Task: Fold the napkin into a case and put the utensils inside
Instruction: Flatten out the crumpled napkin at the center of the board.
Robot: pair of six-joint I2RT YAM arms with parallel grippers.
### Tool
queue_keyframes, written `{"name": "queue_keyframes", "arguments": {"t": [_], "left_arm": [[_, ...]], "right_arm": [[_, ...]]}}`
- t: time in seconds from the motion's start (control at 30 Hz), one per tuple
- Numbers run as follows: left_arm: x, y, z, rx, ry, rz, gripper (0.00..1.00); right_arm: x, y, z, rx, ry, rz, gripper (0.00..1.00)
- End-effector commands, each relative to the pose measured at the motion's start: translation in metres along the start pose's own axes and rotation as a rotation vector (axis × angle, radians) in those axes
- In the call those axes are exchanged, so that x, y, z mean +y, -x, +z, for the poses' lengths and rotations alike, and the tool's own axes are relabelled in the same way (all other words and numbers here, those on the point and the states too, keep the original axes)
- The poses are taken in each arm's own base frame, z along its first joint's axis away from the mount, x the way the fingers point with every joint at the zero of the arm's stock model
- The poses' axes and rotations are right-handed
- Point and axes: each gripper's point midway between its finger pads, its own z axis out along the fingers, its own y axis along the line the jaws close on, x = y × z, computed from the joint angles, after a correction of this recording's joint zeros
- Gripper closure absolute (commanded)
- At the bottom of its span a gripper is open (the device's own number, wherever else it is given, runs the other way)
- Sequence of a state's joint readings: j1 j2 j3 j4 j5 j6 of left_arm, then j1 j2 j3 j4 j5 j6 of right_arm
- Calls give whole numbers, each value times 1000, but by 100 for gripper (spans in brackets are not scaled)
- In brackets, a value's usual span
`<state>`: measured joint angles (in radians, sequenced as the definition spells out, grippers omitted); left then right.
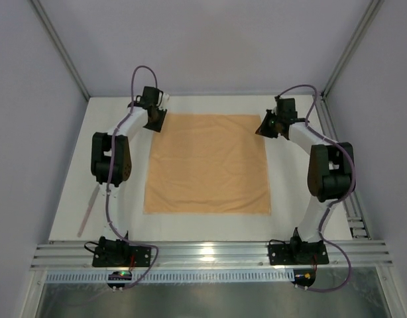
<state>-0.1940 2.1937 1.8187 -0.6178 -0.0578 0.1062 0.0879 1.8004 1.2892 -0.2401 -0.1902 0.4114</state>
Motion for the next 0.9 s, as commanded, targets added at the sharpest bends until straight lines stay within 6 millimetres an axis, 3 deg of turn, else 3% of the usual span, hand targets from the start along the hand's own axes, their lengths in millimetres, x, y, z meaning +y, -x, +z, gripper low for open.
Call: {"name": "queue_keyframes", "arguments": {"t": [0.0,0.03,0.07,0.13,0.43,0.53,0.57,0.6,0.63,0.67,0.7,0.73,0.77,0.8,0.87], "left_arm": [[14,-6,16,38,75,-27,65],[13,-8,19,46,74,-26,65],[13,-11,22,57,74,-26,65],[13,-14,26,71,82,-28,65],[20,-22,29,85,83,-47,68],[6,-13,11,36,-16,-45,64],[3,-5,-13,-5,-40,-41,59],[-9,3,-28,-47,-116,-33,53],[-11,9,-44,-80,-134,-17,44],[-12,19,-79,-142,-149,-6,39],[-17,23,-97,-170,-181,3,36],[-20,24,-115,-190,-200,17,34],[-21,23,-133,-207,-211,53,31],[-28,11,-163,-212,-250,79,30],[-33,-12,-186,-200,-281,177,28]], "right_arm": [[25,18,24,2,156,86,97],[14,3,43,57,131,106,97],[18,8,48,60,141,108,97],[9,-4,64,104,122,129,97],[-17,0,73,119,89,183,97],[-3,14,52,87,118,130,97],[1,21,43,64,109,109,96],[12,37,17,8,114,77,94],[17,41,4,-16,106,36,84],[14,40,-8,-33,78,26,79],[27,55,-42,-101,98,0,75],[30,54,-58,-118,100,-8,71],[31,52,-72,-133,101,-15,58],[32,41,-99,-158,104,-20,52],[27,23,-118,-161,96,-20,45]]}}
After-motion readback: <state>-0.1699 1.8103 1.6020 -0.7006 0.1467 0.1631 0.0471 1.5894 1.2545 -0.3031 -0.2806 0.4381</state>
